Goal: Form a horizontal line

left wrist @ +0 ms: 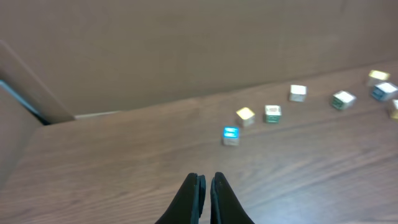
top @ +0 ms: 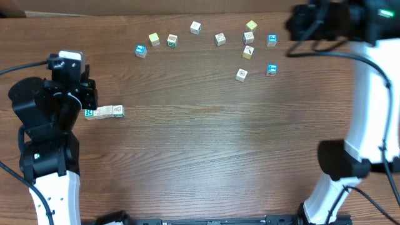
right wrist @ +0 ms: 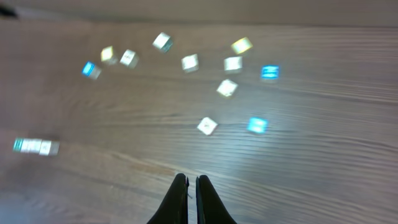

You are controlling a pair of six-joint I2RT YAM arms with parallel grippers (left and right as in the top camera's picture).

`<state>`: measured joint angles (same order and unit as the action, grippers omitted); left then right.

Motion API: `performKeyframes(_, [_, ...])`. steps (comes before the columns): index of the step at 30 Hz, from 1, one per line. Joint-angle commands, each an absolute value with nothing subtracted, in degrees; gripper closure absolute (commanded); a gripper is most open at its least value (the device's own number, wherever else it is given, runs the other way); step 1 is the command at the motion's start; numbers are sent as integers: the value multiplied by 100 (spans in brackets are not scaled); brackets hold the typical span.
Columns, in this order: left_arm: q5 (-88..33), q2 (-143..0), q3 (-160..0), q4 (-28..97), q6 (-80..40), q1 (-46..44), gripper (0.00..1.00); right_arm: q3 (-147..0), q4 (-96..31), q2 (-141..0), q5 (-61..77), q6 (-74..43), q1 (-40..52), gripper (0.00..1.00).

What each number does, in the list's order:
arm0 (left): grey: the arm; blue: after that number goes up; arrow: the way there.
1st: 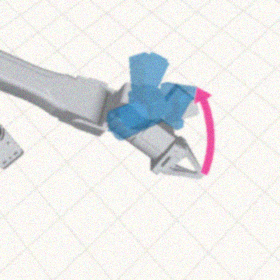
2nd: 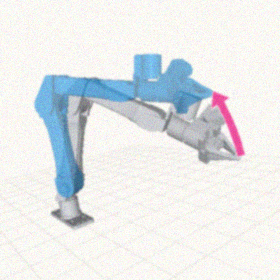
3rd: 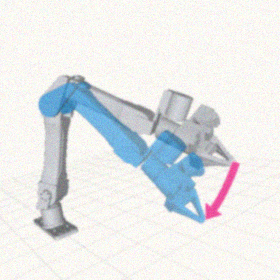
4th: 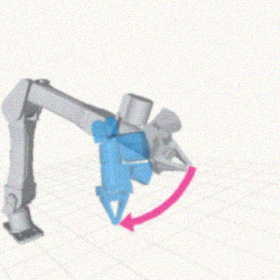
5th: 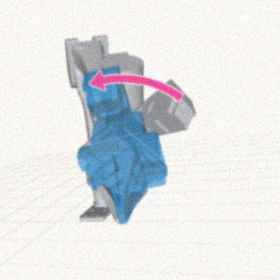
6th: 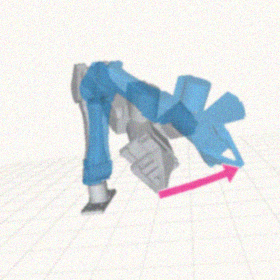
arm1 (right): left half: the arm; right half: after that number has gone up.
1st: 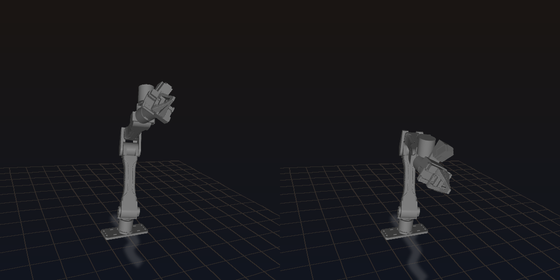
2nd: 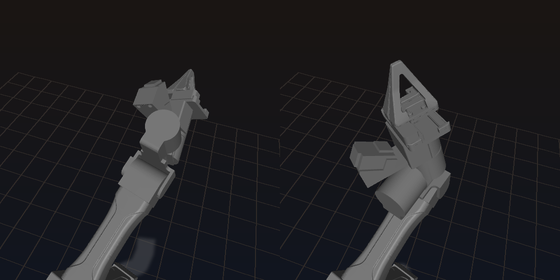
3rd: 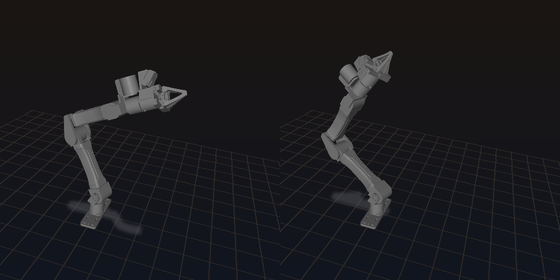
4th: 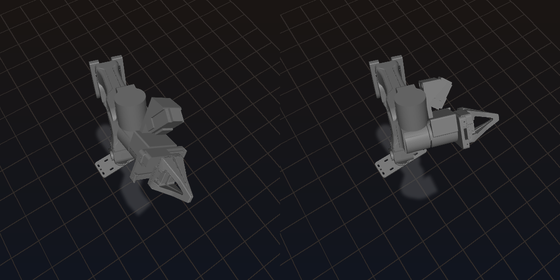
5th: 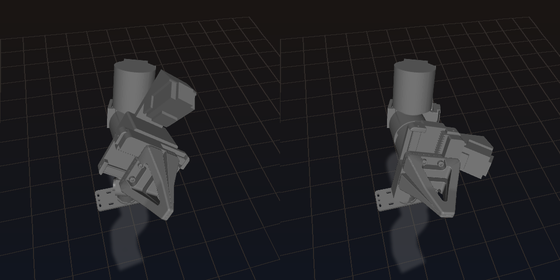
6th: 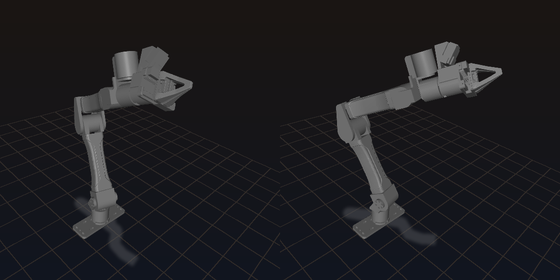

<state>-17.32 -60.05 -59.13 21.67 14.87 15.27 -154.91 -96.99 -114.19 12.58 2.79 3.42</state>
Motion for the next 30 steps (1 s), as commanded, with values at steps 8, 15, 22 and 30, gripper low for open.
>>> performKeyframes(8, [-1914,-5957,-5979,2628,1326,1459,94,-14630,-9686,-10575,1094,502,-128,96])
performKeyframes(15, [-1914,-5957,-5979,2613,1326,1459,83,-12693,-9118,-9498,746,497,-137,96])
performKeyframes(22, [-1914,-5961,-5979,2451,1326,1459,77,-8646,-6956,-7046,438,471,-545,96])
performKeyframes(30, [-2231,-6101,-5979,1894,1323,1459,67,-5122,-4816,-4772,390,-845,-1173,0])
